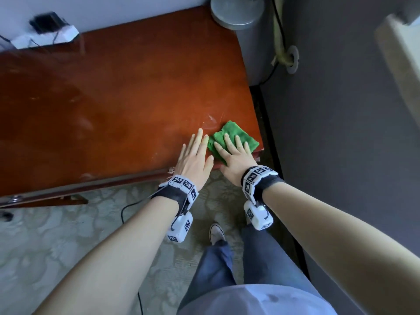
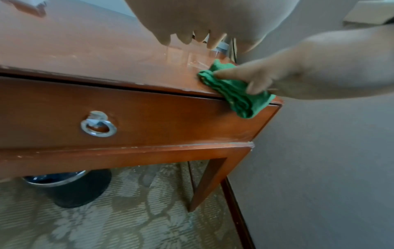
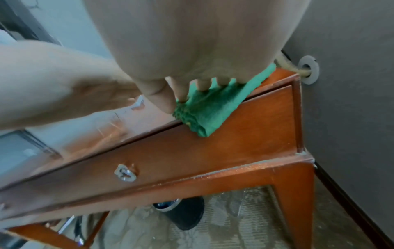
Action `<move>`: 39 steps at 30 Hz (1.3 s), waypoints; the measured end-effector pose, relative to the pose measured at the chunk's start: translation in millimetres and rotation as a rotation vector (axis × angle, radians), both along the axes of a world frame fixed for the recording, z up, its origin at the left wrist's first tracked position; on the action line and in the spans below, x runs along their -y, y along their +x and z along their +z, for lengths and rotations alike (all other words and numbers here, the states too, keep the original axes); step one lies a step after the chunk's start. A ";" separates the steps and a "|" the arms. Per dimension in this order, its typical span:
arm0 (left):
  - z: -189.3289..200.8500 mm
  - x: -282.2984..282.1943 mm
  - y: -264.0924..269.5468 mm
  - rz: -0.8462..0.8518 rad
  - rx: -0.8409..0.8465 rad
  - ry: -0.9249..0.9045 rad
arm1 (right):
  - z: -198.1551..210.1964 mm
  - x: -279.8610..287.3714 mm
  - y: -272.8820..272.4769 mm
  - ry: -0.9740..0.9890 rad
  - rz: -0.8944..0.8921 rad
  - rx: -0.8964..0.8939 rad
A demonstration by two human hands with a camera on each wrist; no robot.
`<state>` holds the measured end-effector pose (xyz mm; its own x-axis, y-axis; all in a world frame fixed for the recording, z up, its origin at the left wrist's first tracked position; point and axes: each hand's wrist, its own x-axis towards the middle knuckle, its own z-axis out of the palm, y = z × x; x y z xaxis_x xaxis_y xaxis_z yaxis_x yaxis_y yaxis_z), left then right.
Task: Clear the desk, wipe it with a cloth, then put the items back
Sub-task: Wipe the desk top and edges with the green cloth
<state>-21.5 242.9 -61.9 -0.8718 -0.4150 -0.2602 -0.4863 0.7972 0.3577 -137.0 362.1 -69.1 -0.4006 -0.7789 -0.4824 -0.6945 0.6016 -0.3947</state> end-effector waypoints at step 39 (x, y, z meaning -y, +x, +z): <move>-37.7 40.8 -155.5 0.080 0.251 -0.003 | -17.2 7.1 -131.5 -0.022 0.103 -0.215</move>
